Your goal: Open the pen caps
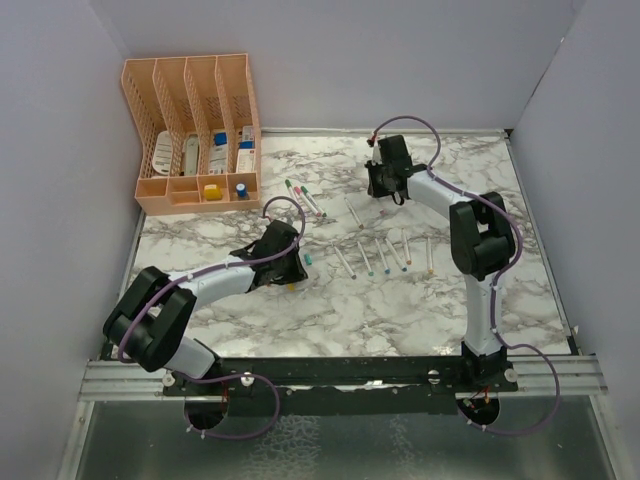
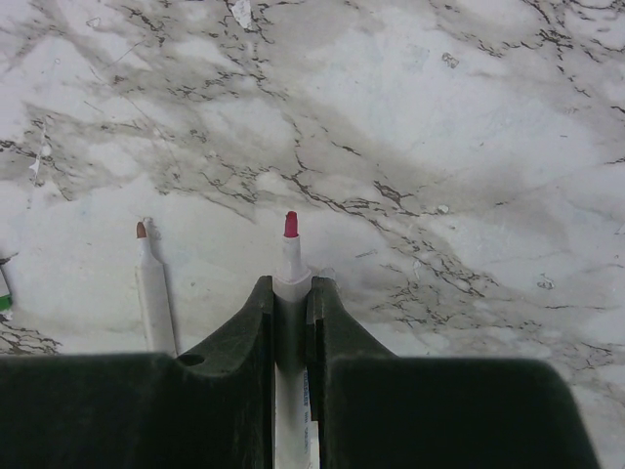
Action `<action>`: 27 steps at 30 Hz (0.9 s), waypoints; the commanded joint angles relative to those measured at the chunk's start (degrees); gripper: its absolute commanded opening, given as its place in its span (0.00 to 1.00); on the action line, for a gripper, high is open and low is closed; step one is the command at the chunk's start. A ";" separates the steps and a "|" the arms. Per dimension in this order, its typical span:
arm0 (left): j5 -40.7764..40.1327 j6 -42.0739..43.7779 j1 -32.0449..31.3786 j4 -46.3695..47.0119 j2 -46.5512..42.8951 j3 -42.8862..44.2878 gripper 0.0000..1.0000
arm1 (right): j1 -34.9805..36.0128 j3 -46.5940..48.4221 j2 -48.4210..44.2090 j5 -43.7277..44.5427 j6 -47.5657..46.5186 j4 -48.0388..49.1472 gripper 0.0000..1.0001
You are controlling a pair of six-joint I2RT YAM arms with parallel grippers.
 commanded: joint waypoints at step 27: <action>-3.24 1.66 -0.41 -6.14 -15.79 5.88 0.83 | 0.01 -3.91 -0.20 -4.43 1.17 0.31 0.34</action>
